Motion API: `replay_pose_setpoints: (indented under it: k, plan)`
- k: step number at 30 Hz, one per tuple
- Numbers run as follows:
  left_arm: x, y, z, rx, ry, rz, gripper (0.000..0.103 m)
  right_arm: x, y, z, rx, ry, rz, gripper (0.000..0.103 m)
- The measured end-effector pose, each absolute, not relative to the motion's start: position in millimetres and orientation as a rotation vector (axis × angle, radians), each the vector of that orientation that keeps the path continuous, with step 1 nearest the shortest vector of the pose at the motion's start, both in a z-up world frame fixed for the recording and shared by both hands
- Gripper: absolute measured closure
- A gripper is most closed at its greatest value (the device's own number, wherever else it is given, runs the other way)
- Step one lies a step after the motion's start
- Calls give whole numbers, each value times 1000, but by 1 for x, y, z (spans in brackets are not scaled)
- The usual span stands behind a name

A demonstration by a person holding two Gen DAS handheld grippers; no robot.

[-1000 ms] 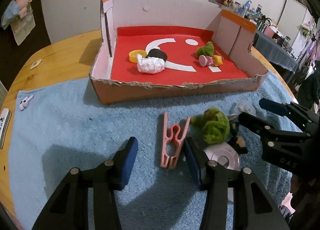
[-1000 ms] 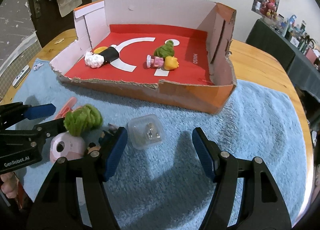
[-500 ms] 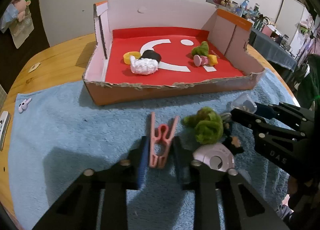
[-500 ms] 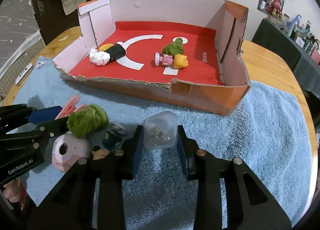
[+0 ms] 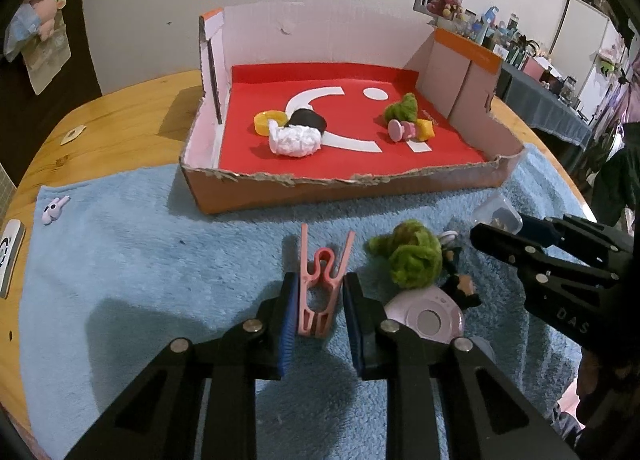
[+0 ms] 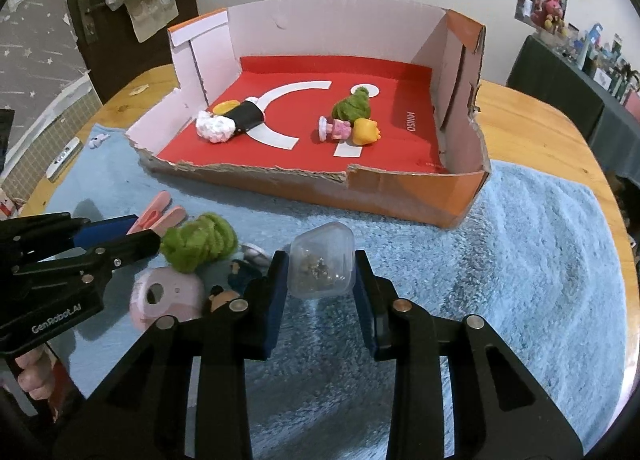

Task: Organize objects
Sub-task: 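Carry the clothespin and clear container with both tools into the orange box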

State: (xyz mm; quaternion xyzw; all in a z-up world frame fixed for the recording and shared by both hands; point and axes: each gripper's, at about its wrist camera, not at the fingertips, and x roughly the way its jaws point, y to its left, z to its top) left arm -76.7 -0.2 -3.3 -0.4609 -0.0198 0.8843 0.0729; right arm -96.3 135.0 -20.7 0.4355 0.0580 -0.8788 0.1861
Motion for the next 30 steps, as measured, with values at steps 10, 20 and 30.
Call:
replay_pose_setpoints:
  k: [10, 20, 30]
  plan:
    - [-71, -5, 14, -1328, -91, 2673, 80, -85, 133, -5, 1180, 121, -2453, 73]
    - [-74, -7, 35, -1258, -108, 2689, 80, -80, 131, 15, 1118, 113, -2458, 73]
    - [-91, -3, 46, -1241, -109, 2679, 80, -87, 129, 27, 1102, 121, -2455, 73]
